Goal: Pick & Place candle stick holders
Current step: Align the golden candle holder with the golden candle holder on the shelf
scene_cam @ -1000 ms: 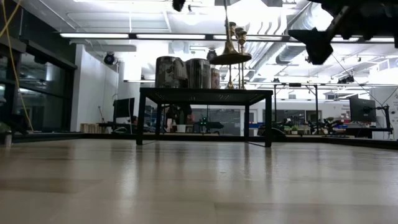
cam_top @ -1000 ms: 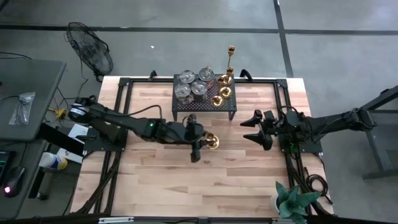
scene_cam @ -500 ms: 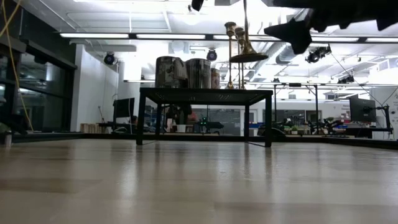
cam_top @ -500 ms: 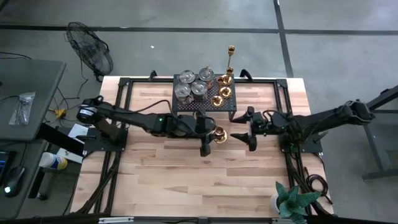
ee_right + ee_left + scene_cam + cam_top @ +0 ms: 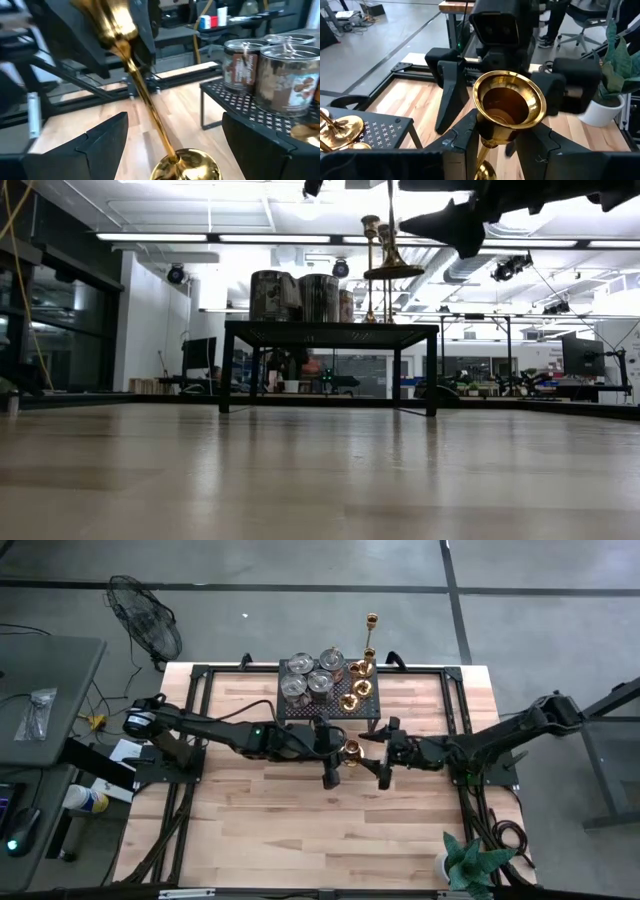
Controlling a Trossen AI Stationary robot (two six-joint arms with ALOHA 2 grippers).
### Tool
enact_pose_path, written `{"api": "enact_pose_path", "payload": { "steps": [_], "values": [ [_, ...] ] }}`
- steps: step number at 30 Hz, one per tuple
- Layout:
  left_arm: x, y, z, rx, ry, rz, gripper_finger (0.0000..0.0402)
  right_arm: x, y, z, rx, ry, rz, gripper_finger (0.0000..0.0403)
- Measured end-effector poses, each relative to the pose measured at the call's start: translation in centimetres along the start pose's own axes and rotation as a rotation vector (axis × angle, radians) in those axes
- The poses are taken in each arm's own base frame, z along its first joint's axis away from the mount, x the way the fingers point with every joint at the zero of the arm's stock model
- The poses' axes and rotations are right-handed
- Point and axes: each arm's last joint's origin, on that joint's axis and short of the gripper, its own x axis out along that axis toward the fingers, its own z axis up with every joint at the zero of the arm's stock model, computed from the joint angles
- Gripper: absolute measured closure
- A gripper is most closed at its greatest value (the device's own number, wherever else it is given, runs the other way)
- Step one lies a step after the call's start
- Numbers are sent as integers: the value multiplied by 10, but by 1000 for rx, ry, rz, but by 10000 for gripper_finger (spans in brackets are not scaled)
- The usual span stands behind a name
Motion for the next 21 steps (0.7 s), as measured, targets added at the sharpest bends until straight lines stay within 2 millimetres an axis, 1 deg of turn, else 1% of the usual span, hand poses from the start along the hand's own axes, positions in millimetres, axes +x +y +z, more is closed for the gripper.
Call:
{"api": "enact_pose_path", "payload": {
  "steps": [3,8,14,21],
  "values": [
    [0,0,0,0,0,5,300,7,5,-3,-11,9,-42,87],
    [0,0,0,0,-1,11,300,14,9,-4,7,22,-44,87],
    [0,0,0,-20,1,11,300,16,9,-8,34,33,-37,87],
    [0,0,-1,-26,4,11,300,17,11,-2,-35,-21,-21,87]
  ]
}}
